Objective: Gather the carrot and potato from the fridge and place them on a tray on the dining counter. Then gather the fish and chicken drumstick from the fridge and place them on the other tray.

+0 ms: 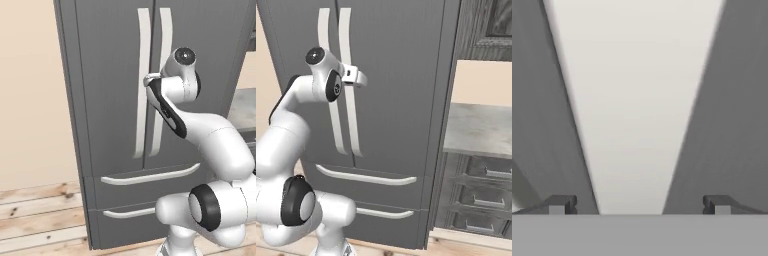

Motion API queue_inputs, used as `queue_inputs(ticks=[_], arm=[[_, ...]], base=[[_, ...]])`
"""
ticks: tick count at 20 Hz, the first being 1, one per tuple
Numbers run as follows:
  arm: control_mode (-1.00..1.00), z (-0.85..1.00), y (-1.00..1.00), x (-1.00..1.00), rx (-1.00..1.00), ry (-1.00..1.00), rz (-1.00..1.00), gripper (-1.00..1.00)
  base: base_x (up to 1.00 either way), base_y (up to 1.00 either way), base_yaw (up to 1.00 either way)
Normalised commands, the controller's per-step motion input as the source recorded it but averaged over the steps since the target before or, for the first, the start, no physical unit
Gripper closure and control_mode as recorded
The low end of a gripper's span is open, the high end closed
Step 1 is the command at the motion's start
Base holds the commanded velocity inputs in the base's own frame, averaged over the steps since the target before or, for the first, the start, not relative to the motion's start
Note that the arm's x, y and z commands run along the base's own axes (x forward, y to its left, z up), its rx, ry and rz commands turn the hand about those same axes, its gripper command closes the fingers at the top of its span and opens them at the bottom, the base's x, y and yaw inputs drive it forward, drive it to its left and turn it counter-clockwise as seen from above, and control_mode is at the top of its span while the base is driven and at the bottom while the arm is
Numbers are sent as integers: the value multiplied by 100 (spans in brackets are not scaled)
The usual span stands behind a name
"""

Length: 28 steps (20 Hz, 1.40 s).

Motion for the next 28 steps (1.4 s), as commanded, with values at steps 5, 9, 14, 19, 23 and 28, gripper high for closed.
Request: queue_inputs(ticks=[5,9,14,19,23,28], arm=[[-100,13,0,23,0,-7,0,-100],[-100,1,1,26,0,-3,0,-100],[-100,0,9,45,0,0,0,100],[-100,-17,5,15,-3,3,0,100],[-100,-13,-8,-39,-1,2,-18,100],[-100,9,-38,-100,2,-5,-23,100]], base=[[0,0,0],[0,0,0],[0,0,0],[0,0,0],[0,0,0],[0,0,0]])
